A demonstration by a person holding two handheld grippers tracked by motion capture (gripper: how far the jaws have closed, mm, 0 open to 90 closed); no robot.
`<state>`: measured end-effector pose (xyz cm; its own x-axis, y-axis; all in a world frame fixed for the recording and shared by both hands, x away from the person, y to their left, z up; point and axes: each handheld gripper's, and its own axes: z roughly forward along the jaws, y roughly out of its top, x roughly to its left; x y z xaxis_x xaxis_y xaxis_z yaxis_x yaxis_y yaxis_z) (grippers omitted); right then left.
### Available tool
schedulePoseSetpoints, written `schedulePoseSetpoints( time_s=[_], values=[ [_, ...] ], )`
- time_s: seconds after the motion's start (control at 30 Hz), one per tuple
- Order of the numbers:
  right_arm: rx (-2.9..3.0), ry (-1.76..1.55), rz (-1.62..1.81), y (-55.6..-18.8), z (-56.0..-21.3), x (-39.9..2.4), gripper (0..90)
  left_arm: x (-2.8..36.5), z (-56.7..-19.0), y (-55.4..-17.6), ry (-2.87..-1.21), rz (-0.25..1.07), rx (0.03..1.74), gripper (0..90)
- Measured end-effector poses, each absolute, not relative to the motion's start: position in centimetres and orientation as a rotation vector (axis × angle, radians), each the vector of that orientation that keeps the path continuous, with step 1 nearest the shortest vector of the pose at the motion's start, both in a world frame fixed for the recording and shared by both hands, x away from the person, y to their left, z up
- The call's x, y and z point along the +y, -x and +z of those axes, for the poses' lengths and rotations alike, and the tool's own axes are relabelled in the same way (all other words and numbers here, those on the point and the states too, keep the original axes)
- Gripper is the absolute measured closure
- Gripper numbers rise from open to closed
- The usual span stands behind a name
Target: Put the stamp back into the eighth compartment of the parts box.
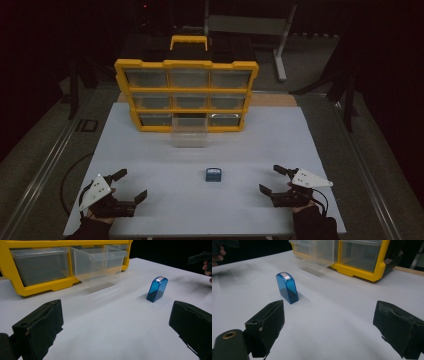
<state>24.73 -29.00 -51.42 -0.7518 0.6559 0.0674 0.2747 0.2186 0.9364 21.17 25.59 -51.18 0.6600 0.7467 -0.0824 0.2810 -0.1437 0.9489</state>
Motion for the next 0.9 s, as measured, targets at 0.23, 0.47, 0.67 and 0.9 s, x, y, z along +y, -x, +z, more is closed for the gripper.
schedulePoseSetpoints(
  time_s=[0.23, 0.47, 0.67, 0.9],
  values=[
    [2.161, -0.852, 1.508, -24.65, -51.44, -28.77, 10.6, 25.75, -51.38, -21.17, -1.706, 0.529, 0.826, 0.4],
    [2.184, -0.812, 1.497, -24.73, -51.74, -28.56, 10.6, 25.78, -51.51, -21.14, -1.706, 0.537, 0.837, 0.4],
    [2.187, -0.804, 1.488, -24.74, -51.76, -28.41, 10.6, 25.89, -51.48, -21.14, -1.702, 0.536, 0.839, 0.4],
    [2.146, -0.822, 1.539, -24.70, -51.42, -28.89, 10.6, 25.89, -51.48, -21.11, -1.702, 0.537, 0.840, 0.4]
  ],
)
